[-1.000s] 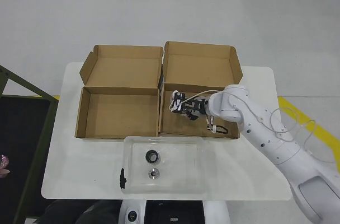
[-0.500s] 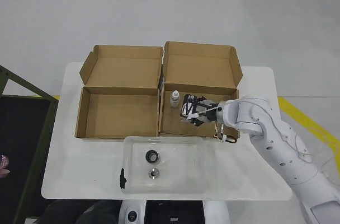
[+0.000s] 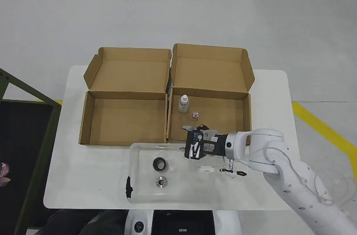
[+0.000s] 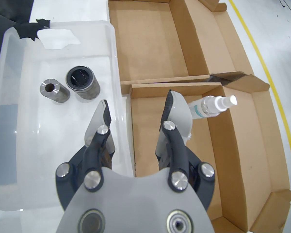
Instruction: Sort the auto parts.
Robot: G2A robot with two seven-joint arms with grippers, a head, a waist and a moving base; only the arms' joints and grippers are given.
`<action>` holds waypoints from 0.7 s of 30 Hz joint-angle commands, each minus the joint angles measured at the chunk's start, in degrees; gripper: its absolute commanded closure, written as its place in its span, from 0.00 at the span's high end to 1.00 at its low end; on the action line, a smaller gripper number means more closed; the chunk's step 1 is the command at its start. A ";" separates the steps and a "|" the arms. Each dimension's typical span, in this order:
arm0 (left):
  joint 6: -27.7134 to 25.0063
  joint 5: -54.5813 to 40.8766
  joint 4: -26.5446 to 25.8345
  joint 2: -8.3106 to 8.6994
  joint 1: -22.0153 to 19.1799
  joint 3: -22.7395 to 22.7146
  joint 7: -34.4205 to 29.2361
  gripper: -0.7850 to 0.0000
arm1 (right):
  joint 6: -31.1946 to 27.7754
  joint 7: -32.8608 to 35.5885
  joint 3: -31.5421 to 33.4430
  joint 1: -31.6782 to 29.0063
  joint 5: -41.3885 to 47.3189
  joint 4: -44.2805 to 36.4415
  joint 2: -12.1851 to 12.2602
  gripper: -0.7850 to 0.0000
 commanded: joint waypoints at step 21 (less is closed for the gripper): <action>0.00 0.00 0.00 0.00 0.00 0.00 0.00 1.00 | 0.10 -4.65 -17.18 4.58 -7.34 3.47 -4.75 0.64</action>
